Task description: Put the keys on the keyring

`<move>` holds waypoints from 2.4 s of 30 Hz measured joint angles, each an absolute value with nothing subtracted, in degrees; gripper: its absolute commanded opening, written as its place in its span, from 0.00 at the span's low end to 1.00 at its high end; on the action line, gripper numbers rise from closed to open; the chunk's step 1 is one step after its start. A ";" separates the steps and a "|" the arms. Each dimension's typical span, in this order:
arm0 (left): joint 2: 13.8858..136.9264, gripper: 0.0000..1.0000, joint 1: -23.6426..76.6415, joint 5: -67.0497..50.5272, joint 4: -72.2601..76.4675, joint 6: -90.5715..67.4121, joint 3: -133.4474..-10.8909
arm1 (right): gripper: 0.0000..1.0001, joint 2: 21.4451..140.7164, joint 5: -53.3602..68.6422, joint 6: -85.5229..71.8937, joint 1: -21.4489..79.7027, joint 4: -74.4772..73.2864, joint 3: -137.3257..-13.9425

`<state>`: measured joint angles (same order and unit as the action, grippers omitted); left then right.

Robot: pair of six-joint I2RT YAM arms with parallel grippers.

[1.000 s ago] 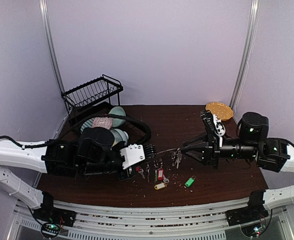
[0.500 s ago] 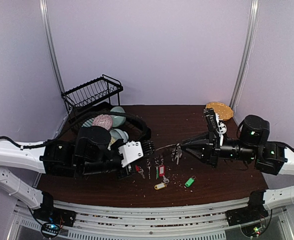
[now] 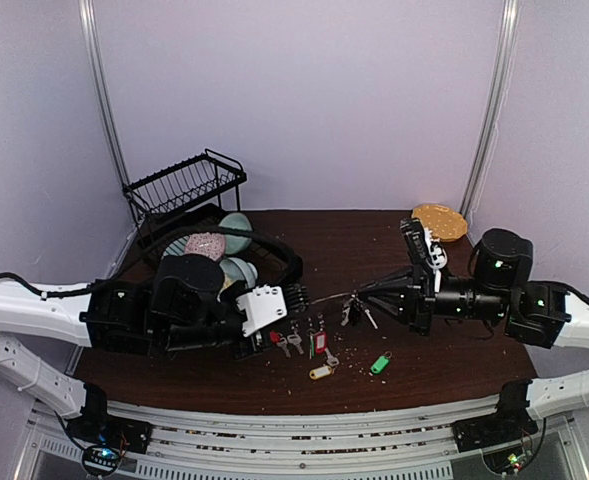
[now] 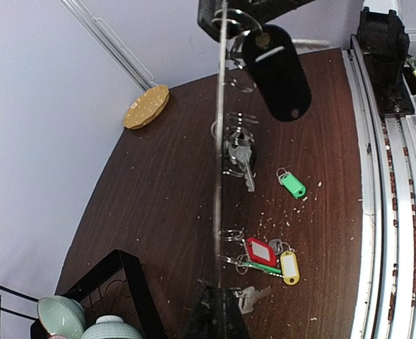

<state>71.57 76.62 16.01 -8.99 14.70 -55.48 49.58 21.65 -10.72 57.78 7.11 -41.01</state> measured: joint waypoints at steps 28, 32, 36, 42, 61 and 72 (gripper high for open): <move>73.65 0.00 76.90 16.88 -14.87 14.63 -57.67 | 0.00 54.57 20.84 4.73 58.70 -14.50 -52.58; 74.08 0.00 76.99 16.84 -15.22 14.68 -57.78 | 0.00 55.59 18.02 10.31 60.23 -19.09 -55.24; 74.89 0.00 76.99 16.88 -15.73 14.59 -57.87 | 0.07 56.58 15.59 14.28 61.14 -21.54 -56.36; 75.44 0.00 76.97 18.44 -15.00 12.01 -57.87 | 0.19 54.54 10.07 15.07 61.54 -20.51 -54.81; 77.89 0.00 76.97 28.56 -7.86 0.25 -57.89 | 0.15 53.06 -0.03 -1.72 62.39 4.82 -44.21; 71.81 0.00 76.97 24.82 -0.49 6.28 -52.05 | 0.17 48.18 14.20 -2.24 55.48 8.78 -41.25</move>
<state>71.81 76.97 24.82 -0.49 6.28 -52.05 48.18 14.20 -2.24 55.48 8.78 -41.25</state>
